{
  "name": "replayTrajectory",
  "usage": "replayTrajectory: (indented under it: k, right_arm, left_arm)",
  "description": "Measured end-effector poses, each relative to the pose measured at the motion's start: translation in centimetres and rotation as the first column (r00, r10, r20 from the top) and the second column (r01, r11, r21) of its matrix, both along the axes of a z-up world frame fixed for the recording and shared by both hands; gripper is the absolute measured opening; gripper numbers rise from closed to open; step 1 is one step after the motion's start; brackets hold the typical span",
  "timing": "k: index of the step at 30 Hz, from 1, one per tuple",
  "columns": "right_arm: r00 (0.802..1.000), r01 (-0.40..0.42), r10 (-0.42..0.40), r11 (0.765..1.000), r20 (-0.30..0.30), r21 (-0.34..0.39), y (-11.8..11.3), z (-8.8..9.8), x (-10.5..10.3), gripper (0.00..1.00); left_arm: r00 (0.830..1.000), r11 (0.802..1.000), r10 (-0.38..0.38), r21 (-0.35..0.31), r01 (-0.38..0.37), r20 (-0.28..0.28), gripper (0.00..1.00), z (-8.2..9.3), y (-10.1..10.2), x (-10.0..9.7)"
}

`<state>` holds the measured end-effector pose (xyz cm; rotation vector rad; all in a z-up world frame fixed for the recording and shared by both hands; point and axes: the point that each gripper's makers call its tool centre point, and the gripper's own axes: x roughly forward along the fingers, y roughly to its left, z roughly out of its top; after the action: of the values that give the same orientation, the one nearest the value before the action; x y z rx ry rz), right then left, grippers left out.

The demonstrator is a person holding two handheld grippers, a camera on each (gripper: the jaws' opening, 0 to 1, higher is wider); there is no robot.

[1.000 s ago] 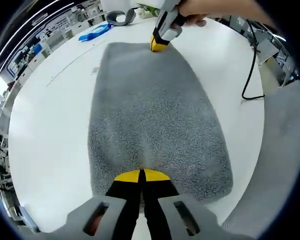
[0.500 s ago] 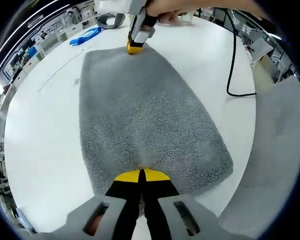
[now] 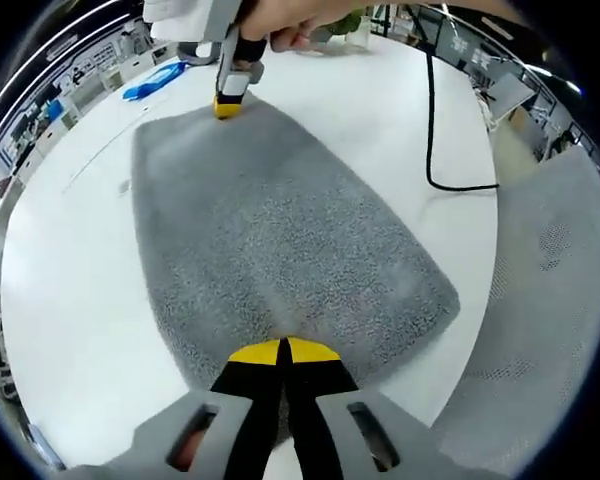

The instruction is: Fold the towel on the table until its edges align and the towel forms a compact rectangular stack.

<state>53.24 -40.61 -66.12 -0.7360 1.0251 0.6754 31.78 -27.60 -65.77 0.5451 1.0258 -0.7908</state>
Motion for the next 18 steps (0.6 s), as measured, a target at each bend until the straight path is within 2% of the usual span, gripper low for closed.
replayTrajectory:
  k: [6, 18]
  right_arm:
    - [1.0, -0.003, 0.003, 1.0, -0.001, 0.015, 0.8, 0.0, 0.7, 0.0]
    - [0.998, -0.054, 0.055, 0.998, 0.027, -0.03, 1.8, -0.1, 1.9, 0.0]
  left_arm:
    - [1.0, 1.0, -0.015, -0.005, 0.015, -0.001, 0.0, 0.0, -0.6, -0.2]
    - [0.999, 0.999, -0.033, -0.02, 0.033, -0.001, 0.0, 0.1, -2.0, -0.2]
